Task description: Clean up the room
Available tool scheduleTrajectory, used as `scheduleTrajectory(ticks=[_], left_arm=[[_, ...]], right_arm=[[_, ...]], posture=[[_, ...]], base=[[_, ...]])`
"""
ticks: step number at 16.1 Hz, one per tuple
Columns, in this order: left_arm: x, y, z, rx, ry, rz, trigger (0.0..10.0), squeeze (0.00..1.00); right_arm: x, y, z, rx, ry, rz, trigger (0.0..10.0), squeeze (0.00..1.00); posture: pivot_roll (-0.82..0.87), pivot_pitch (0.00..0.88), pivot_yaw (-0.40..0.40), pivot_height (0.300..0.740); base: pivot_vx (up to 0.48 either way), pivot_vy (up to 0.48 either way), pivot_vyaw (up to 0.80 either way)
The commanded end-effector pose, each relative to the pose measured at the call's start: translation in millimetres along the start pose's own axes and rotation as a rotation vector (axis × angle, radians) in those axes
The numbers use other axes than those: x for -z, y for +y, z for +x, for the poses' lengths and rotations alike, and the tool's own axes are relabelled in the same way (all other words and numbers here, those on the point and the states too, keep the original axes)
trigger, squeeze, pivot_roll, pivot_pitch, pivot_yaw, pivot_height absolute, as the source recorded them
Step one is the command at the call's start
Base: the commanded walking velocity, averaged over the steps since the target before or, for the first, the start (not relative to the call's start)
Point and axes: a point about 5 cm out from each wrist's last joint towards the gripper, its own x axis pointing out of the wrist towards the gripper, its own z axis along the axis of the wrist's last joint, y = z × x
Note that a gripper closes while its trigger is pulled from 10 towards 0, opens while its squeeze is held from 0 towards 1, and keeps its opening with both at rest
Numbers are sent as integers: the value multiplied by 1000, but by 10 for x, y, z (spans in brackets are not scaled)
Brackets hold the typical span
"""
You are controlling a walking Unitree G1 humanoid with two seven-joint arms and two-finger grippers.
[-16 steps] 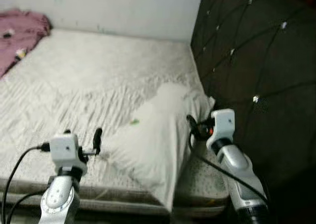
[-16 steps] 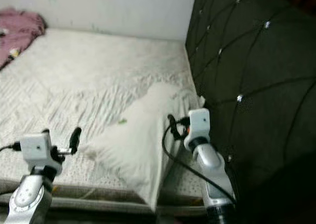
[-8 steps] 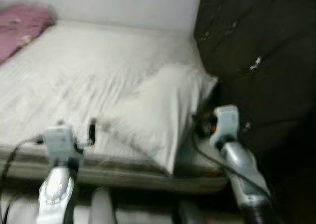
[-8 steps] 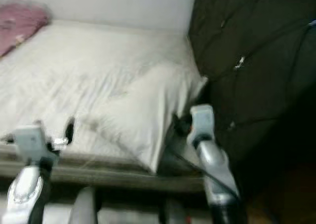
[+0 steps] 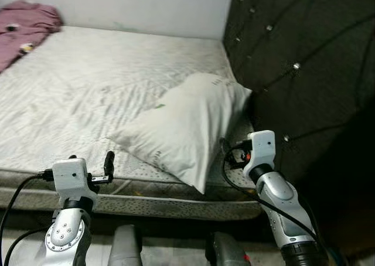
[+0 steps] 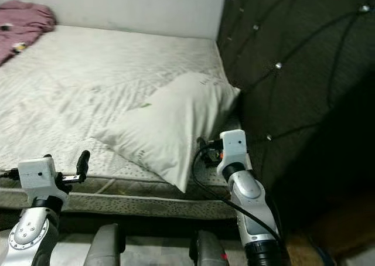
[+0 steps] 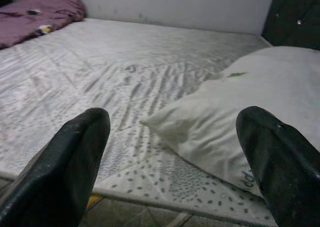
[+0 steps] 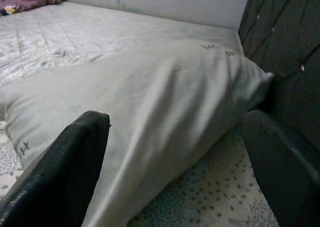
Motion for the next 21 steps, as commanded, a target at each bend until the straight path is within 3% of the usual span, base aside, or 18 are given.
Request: scheduleTrajectory(ticks=[1, 5, 10, 21], left_arm=[[-73, -16, 21, -9, -28, 8, 10000, 0], [-82, 128, -21, -78, -32, 43, 10000, 0], [-104, 99, -92, -34, -43, 31, 10000, 0], [-105, 63, -77, -17, -51, 36, 10000, 0]], right_arm=[[-75, -3, 23, -22, -13, -8, 10000, 0], [-49, 33, 25, -61, 18, 0, 10000, 0], [-23, 31, 1, -71, 41, 17, 10000, 0], [-56, 30, 15, -82, 28, 11, 10000, 0]], posture=[[-35, 0, -79, 610], [-25, 12, -89, 581], [-19, 32, -97, 581], [-23, 21, -98, 581]], base=[[0, 0, 0], [0, 0, 0], [0, 0, 0], [395, 0, 0]])
